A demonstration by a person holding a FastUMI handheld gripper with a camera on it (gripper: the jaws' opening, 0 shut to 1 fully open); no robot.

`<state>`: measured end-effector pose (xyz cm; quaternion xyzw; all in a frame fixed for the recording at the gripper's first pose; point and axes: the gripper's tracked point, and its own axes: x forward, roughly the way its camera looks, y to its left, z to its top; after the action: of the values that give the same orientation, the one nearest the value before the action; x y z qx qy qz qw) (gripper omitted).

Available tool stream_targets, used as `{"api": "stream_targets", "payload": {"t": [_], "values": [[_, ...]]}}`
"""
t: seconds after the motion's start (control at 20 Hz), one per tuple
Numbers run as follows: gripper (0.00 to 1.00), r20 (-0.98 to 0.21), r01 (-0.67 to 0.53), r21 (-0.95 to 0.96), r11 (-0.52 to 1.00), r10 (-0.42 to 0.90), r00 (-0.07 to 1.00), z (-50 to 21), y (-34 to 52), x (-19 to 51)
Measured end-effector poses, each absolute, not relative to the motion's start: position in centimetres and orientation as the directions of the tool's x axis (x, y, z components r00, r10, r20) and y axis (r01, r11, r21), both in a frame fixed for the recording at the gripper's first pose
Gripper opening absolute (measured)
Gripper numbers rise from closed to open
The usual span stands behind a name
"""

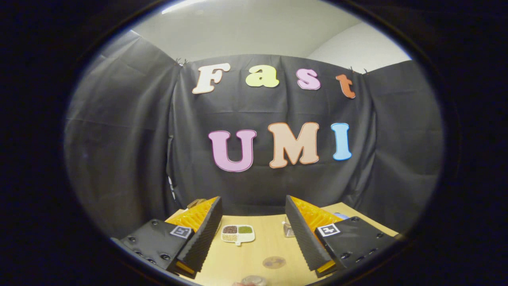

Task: Take the bottle from table, then pour the juice into the cup, finally place the bottle on the coaster

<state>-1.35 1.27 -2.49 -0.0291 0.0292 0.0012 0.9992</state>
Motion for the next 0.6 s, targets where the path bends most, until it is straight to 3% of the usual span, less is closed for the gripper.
{"api": "stream_targets", "payload": {"t": [0.6], "values": [[0.98, -0.1, 0.064, -0.089, 0.994, -0.073, 0.992, -8.4, 0.0, -2.7]]}}
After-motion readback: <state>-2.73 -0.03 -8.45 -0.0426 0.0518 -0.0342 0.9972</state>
